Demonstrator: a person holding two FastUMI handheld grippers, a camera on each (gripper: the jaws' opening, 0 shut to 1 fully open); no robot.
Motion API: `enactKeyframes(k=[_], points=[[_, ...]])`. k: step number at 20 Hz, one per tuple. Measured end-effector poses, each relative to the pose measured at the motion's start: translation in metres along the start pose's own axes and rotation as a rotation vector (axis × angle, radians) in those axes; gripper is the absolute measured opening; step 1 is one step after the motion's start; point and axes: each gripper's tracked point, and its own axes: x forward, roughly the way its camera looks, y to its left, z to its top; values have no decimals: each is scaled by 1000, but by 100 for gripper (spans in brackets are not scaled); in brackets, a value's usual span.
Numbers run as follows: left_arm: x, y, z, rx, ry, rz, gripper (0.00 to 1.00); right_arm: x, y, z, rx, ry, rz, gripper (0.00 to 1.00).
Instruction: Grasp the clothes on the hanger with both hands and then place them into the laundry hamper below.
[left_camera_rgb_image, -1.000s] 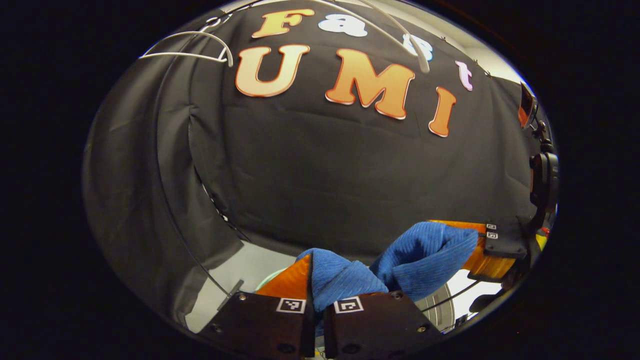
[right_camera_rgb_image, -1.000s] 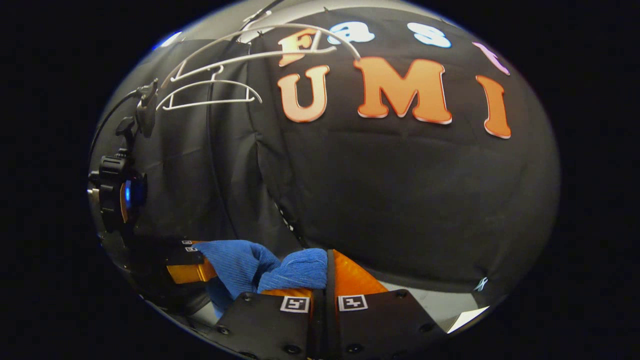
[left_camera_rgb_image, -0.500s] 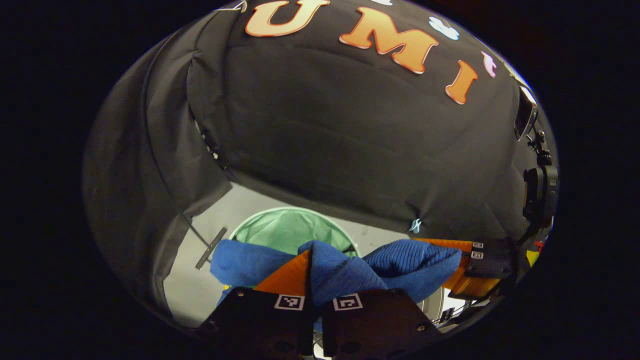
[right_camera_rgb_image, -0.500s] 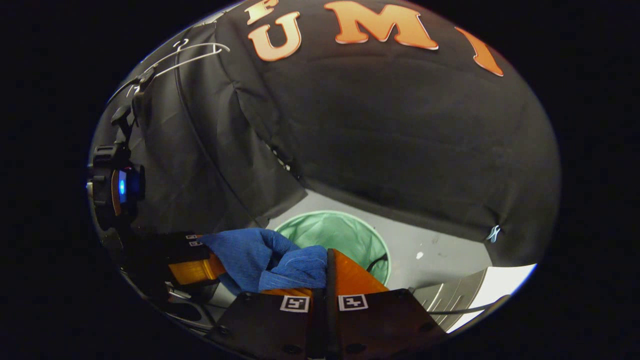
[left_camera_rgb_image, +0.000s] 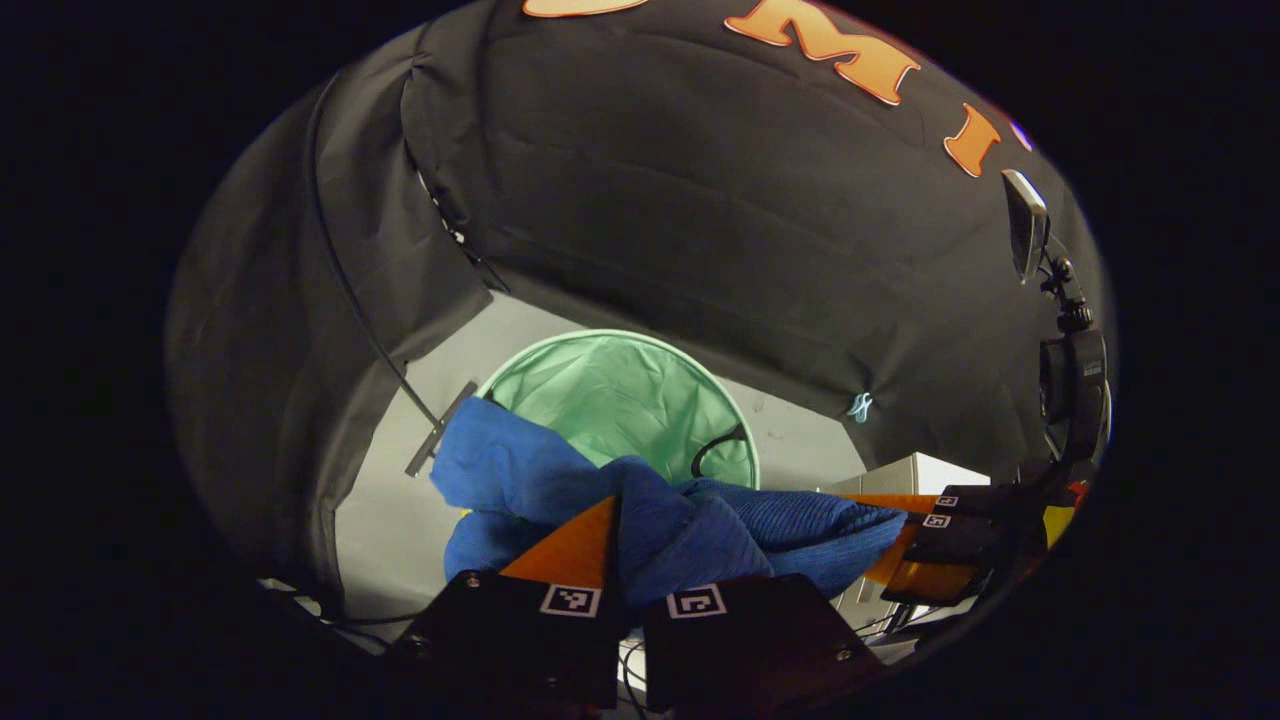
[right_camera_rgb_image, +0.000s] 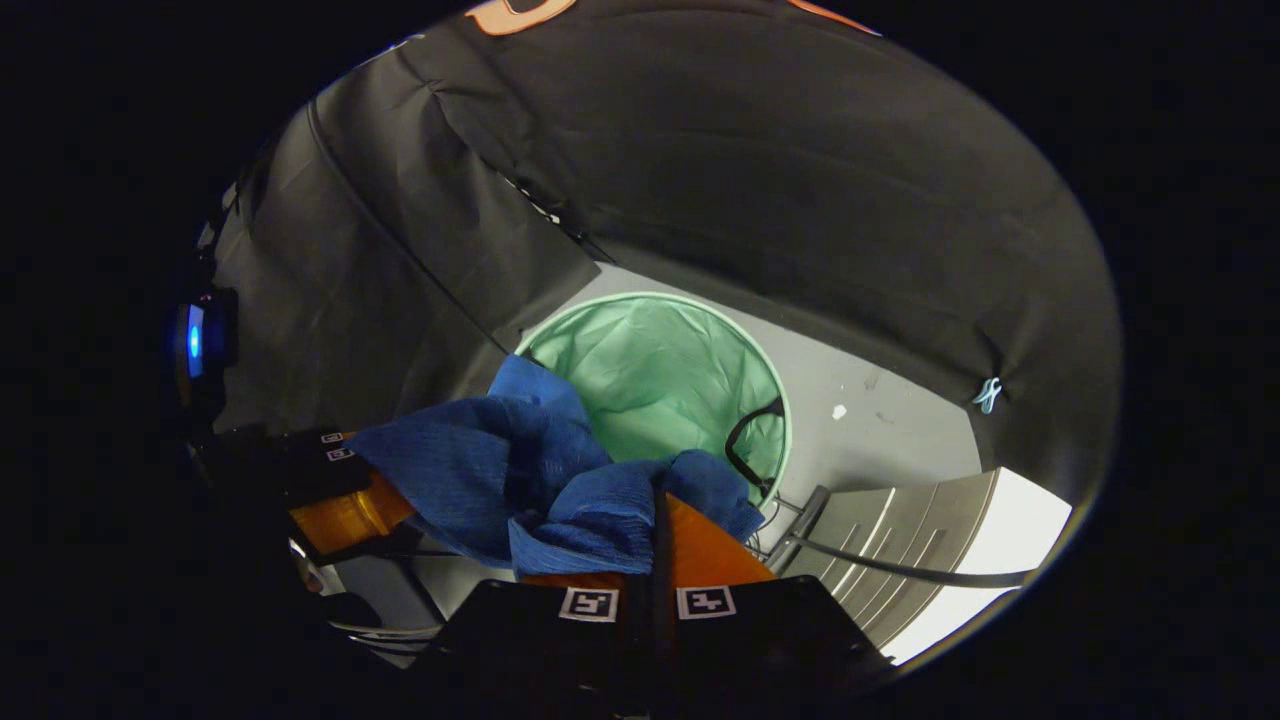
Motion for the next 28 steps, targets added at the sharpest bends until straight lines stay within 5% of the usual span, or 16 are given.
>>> enactKeyframes(k=[2,6,12,13,16,18,28], points=[[3,5,-3,3,12,13,4,0,-2,4,7,-6,-4,8],[-1,8,4,6,7,27,30,-6,-7,22,-15,-64,-25,9],[-3,7,38,19,-61,23,38,6,-4,50,-4,-128,-2,11],[-1,8,38,20,-55,27,41,6,1,51,8,-123,16,34],[-3,14,30,22,-46,46,87,9,3,37,0,-86,14,73],[-5,16,21,17,-35,52,92,7,2,27,-4,-71,7,100],[-39,34,13,7,-82,75,98,4,13,2,-2,-73,-4,99]])
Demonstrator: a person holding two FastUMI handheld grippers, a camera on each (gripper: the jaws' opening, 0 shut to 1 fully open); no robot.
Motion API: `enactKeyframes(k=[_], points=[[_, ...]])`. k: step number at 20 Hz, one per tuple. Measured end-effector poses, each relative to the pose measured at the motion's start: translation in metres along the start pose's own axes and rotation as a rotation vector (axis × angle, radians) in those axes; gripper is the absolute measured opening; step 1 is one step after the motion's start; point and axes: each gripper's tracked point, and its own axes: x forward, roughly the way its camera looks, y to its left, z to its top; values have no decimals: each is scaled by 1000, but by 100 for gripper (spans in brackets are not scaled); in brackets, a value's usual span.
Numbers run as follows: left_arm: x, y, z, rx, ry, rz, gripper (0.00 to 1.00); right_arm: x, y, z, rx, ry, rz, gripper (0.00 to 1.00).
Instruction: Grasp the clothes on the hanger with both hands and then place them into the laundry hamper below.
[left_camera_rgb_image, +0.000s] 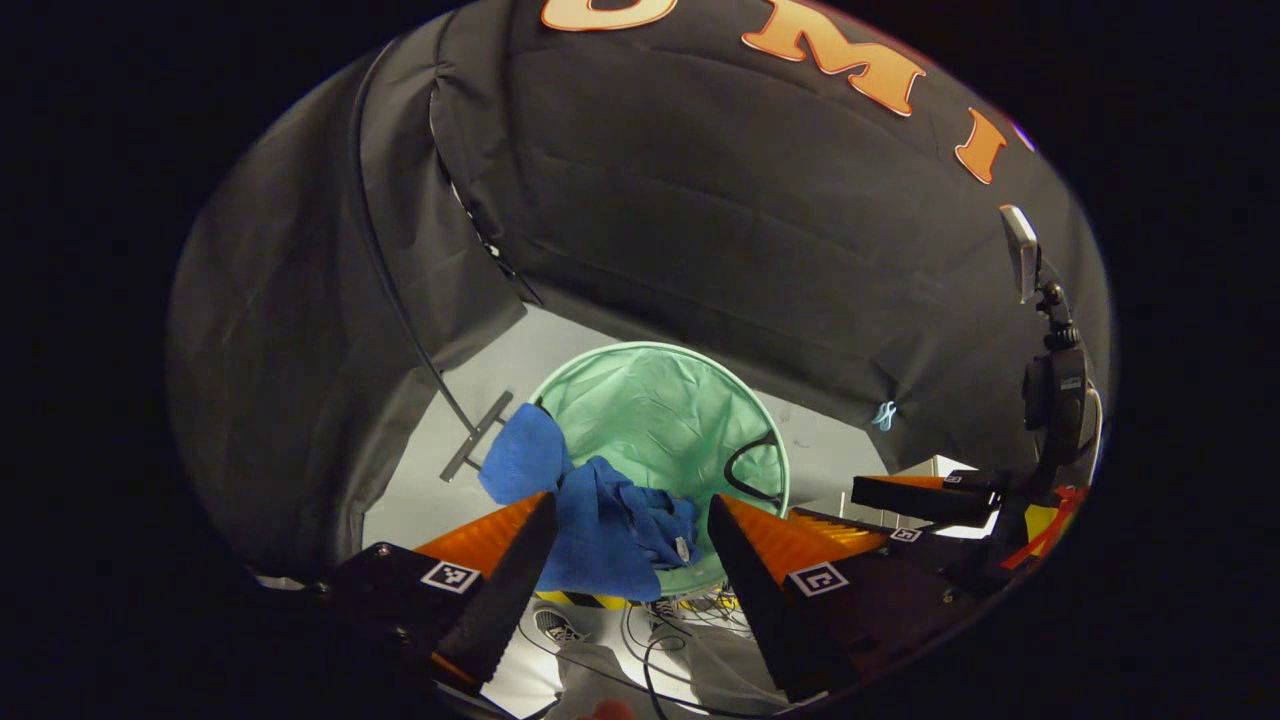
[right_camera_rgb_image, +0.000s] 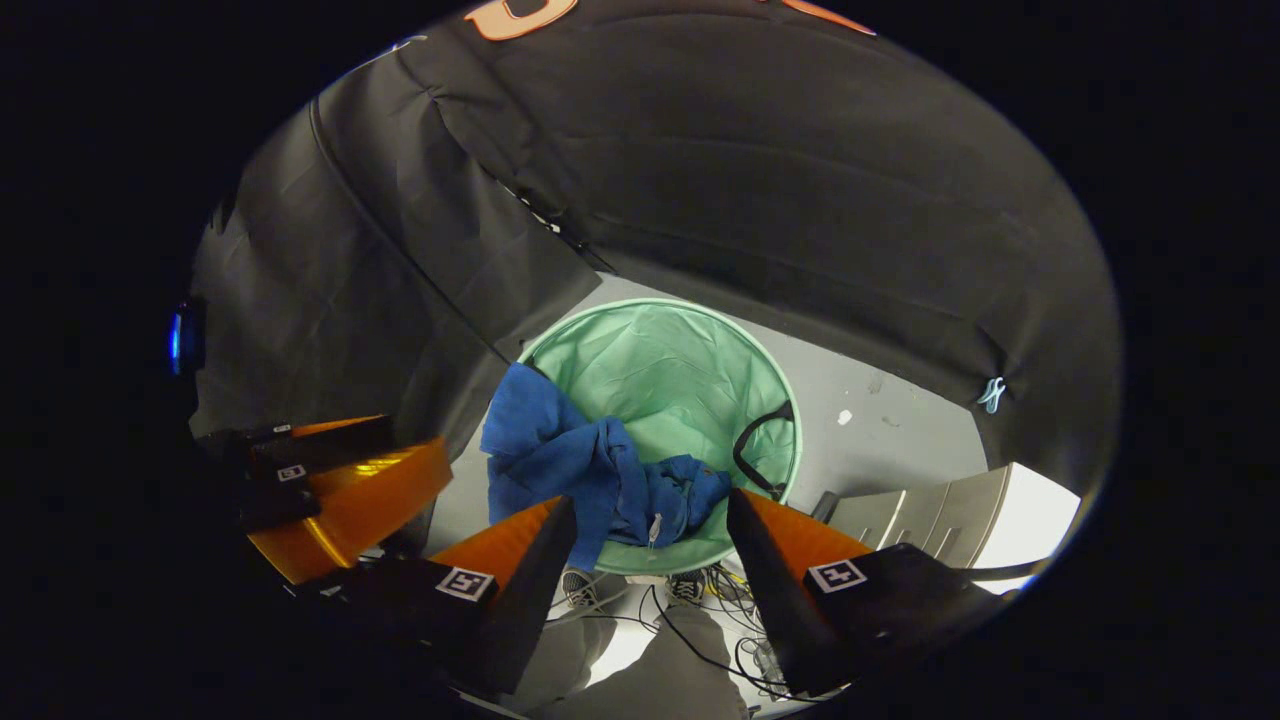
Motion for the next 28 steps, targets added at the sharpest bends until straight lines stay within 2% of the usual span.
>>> enactKeyframes(k=[7,13,16,19,23,27,28], points=[[-66,30,29,-27,-180,13,97,-56,48,24,6,-216,10,99],[-159,52,85,26,-436,17,96,-137,90,59,-21,-453,-24,98],[-196,54,101,55,-515,0,96,-191,122,80,-31,-584,-20,99],[-235,53,118,60,-581,10,96,-240,130,89,-58,-694,-5,99],[-292,44,137,48,-760,68,96,-306,132,90,-86,-804,5,98],[-352,22,136,-13,-876,65,95,-375,113,85,-101,-887,-6,98],[-364,20,138,-10,-897,76,92,-390,110,81,-104,-901,-7,98]])
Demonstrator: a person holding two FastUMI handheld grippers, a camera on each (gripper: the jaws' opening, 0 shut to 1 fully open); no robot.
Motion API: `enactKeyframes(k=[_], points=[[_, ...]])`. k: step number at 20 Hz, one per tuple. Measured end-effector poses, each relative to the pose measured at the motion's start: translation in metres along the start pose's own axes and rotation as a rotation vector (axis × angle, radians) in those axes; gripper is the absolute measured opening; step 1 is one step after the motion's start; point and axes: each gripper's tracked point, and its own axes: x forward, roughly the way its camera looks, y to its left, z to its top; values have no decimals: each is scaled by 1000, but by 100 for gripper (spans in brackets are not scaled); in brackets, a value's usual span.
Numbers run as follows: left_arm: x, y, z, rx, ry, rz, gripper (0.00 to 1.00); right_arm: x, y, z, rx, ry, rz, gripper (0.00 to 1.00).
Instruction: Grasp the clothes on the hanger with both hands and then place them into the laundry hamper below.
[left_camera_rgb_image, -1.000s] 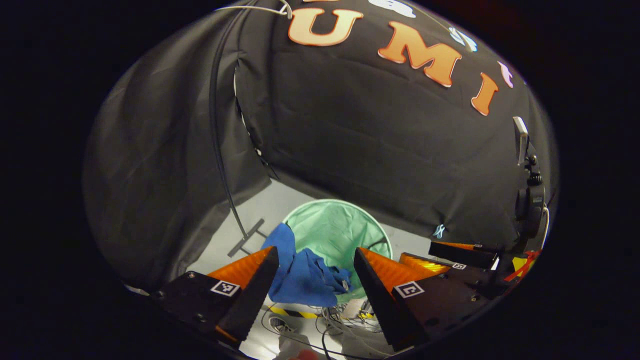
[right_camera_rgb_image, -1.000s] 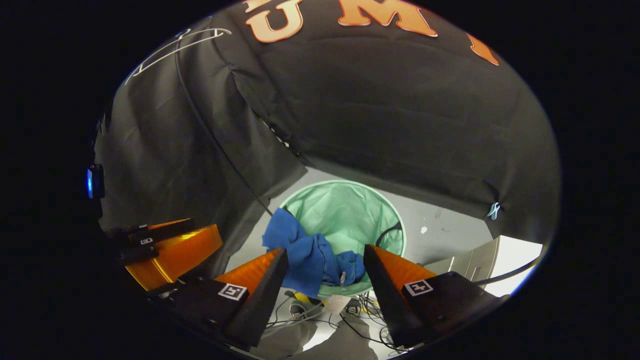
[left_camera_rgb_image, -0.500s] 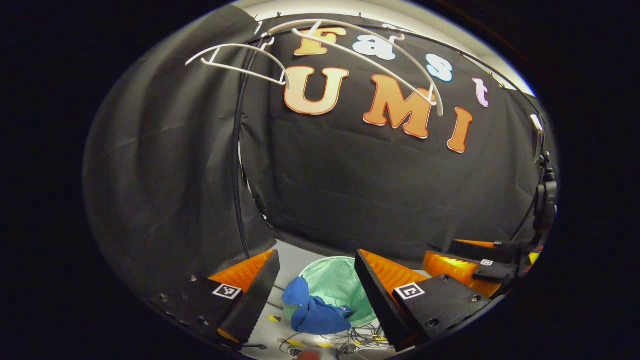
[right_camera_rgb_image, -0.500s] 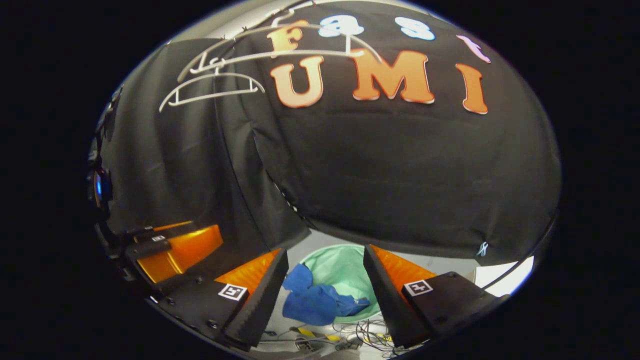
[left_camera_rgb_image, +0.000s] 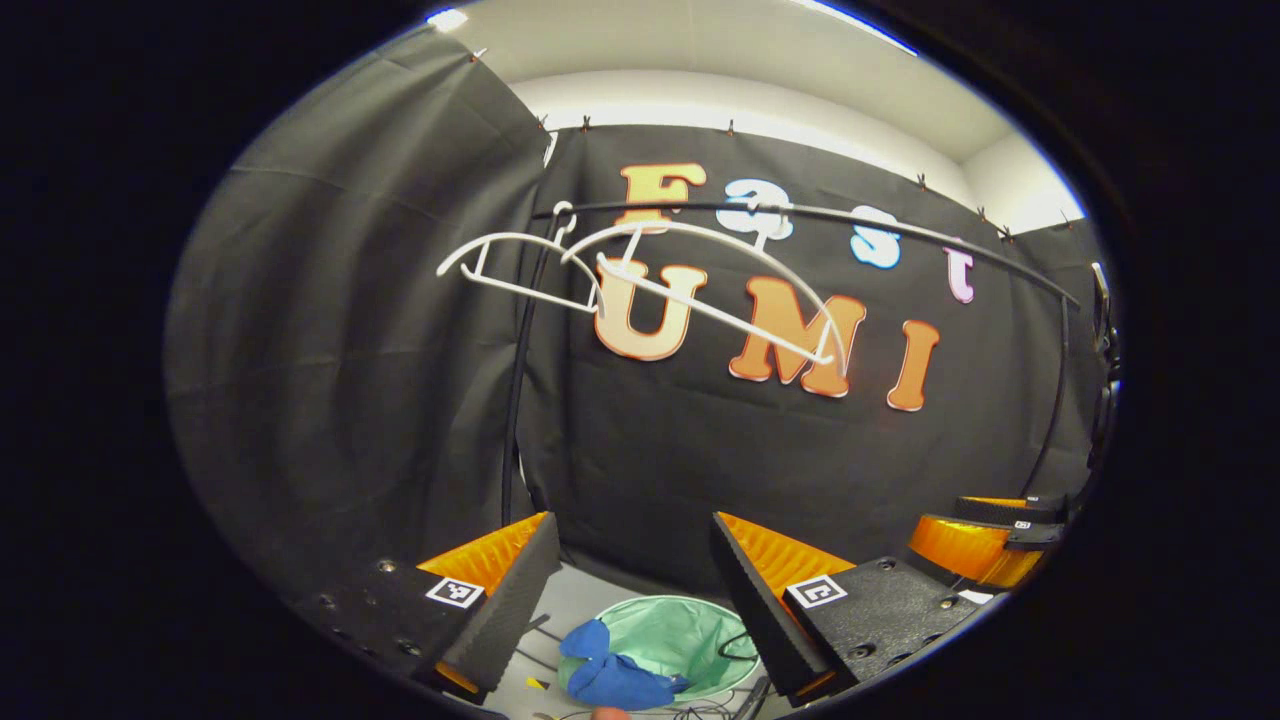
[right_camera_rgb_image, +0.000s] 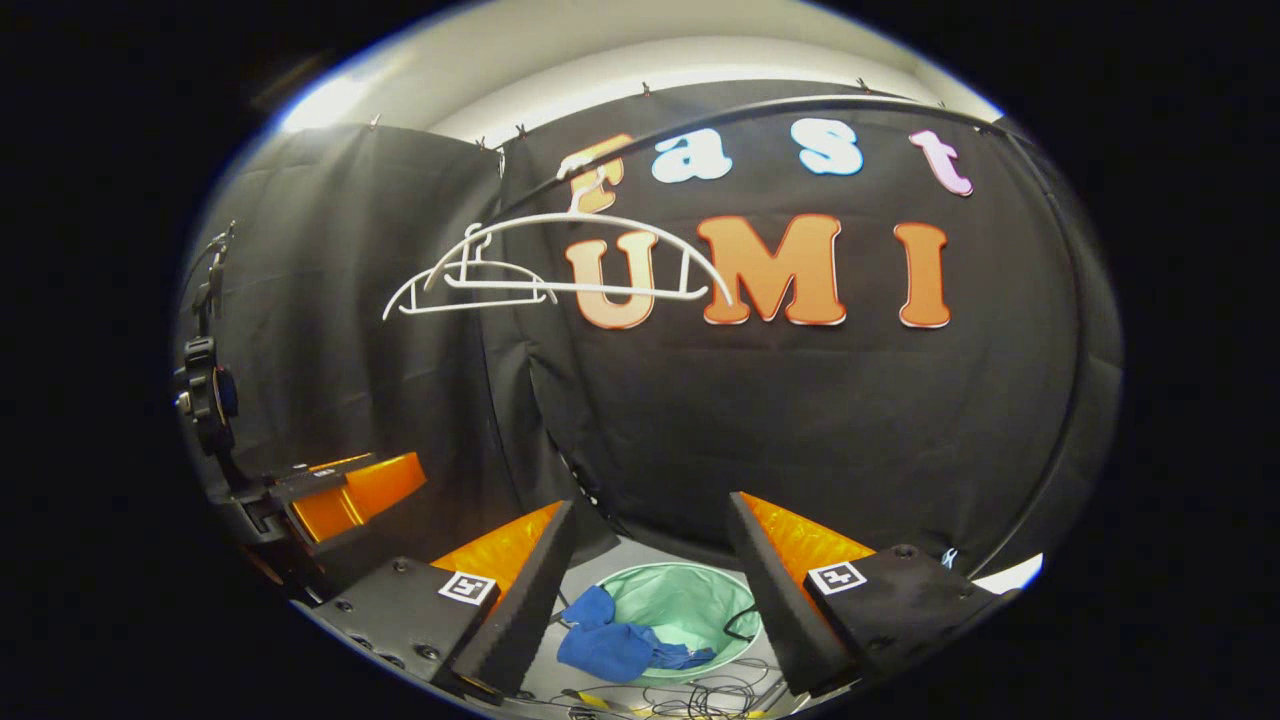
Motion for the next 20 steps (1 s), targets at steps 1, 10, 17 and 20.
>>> enactKeyframes(k=[1,10,17,20], points=[[-9,-5,12,8,-21,9,92,-15,-4,1,1,-19,-1,94],[-67,-52,48,24,-113,18,92,-109,-40,17,5,-122,1,89],[-101,-74,55,-4,-137,-3,95,-150,-51,20,11,-148,-14,89],[-113,-78,55,1,-148,1,95,-159,-49,19,7,-151,-9,89]])
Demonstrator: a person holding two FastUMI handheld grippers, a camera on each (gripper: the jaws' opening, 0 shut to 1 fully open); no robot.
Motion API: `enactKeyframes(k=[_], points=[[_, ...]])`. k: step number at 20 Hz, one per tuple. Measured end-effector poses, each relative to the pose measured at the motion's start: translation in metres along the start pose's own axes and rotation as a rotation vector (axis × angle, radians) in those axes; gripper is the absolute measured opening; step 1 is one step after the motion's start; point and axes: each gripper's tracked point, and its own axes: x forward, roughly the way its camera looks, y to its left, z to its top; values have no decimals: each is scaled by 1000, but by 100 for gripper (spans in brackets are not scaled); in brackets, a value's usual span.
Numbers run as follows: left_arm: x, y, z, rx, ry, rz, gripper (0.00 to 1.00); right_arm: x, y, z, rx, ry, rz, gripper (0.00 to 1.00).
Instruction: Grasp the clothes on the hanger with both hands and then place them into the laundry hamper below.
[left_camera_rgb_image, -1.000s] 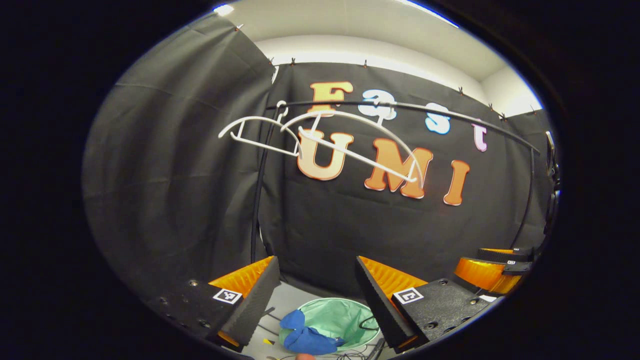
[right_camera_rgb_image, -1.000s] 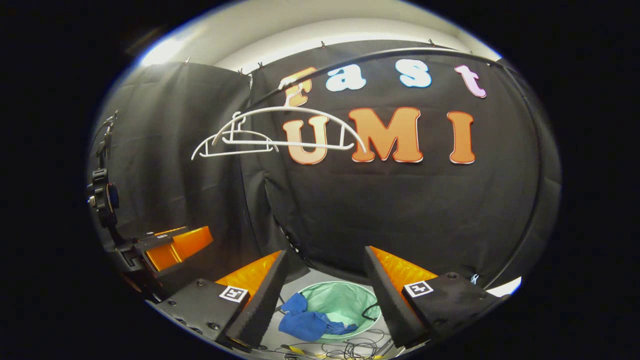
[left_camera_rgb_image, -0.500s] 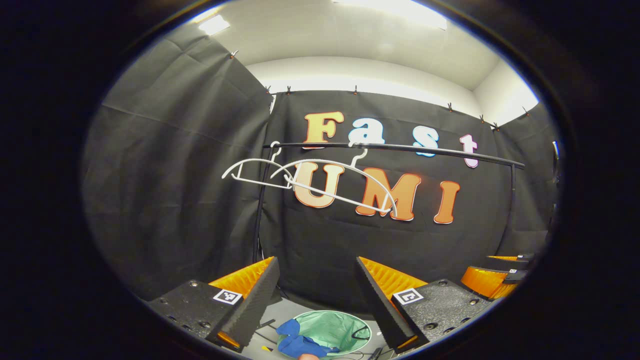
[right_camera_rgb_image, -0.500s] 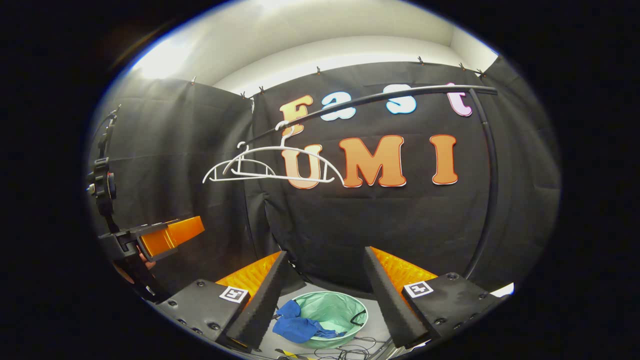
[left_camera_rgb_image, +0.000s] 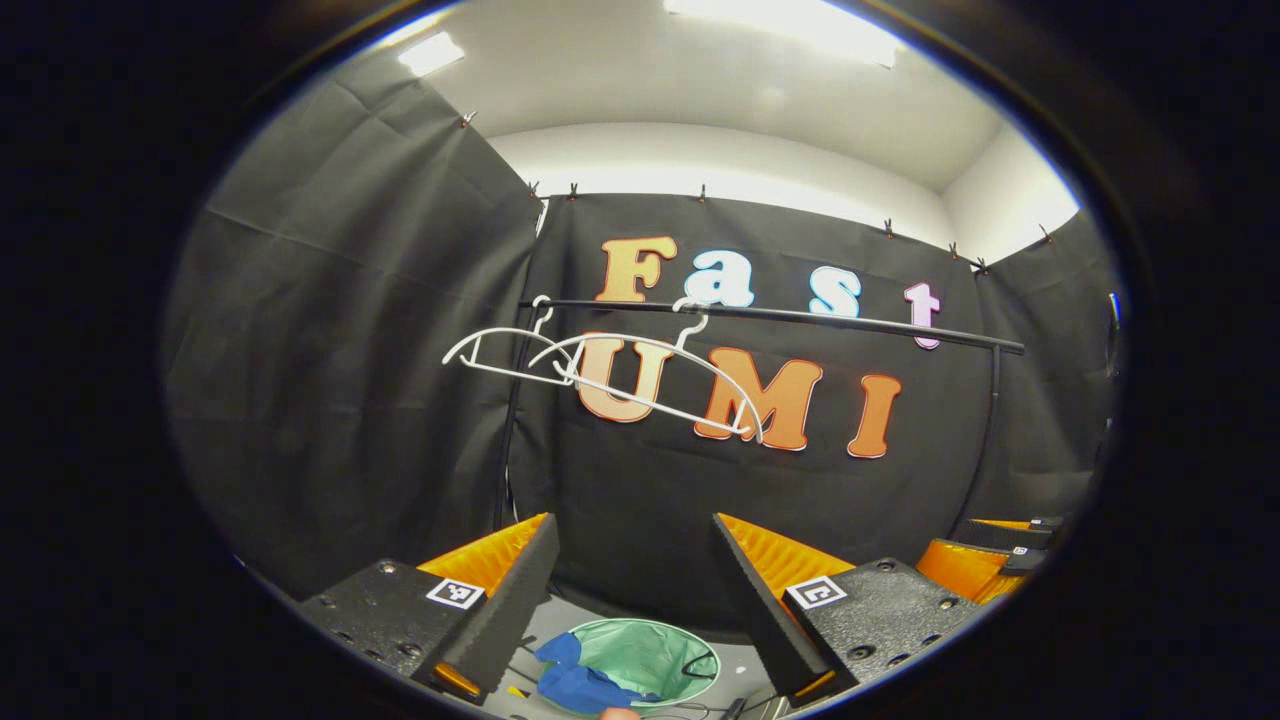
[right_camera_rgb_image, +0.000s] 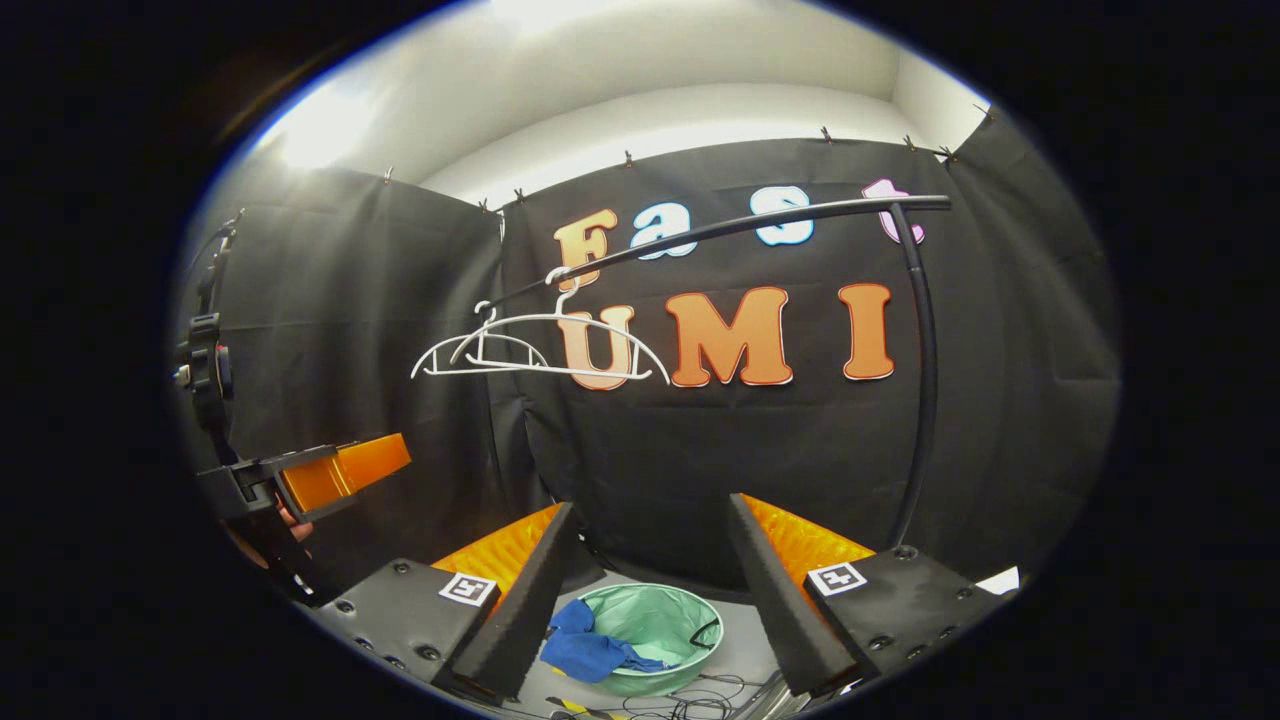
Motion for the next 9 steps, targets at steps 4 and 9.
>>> enactKeyframes(k=[4,9], points=[[-10,7,1,5,-7,13,92,-12,4,0,11,-11,5,93],[-30,19,2,9,-2,28,92,-20,13,1,9,-26,22,98]])
